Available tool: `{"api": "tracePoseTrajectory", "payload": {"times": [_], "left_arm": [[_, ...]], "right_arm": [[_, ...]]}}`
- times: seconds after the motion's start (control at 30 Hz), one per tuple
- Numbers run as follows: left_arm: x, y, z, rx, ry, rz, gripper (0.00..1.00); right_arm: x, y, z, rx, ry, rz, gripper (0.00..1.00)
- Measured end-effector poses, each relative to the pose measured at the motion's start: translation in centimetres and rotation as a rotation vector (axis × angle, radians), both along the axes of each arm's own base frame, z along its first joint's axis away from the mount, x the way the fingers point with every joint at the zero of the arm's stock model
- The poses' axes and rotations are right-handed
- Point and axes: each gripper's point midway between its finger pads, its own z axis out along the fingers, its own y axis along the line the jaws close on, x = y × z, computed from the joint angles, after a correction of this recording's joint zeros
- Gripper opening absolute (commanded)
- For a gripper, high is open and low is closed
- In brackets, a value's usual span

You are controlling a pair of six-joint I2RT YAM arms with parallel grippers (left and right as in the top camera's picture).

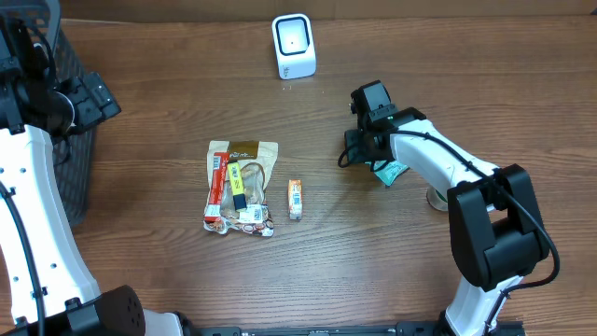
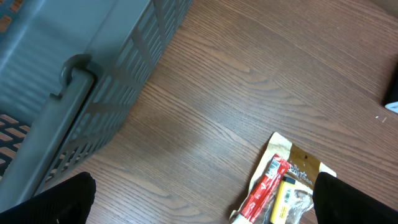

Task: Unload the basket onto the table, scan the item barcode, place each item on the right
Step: 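Open the right gripper, release the packet and raise it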

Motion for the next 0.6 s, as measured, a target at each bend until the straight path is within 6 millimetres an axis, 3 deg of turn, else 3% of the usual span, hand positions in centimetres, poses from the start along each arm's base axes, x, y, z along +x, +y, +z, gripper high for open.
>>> {"api": "tracePoseTrajectory", "payload": {"times": [0.33, 0.6], "left_arm": [[0.0, 0.0, 0.0, 0.0, 0.0, 0.0, 1.0], [0.0, 0.0, 0.0, 0.0, 0.0, 0.0, 1.0]], "right_arm": [[-2.4, -2.5, -0.8, -0.123, 0.089, -0.03, 0.39], [-2.0, -3.1, -0.6, -0.155, 0.067, -0.043, 0.39]]}}
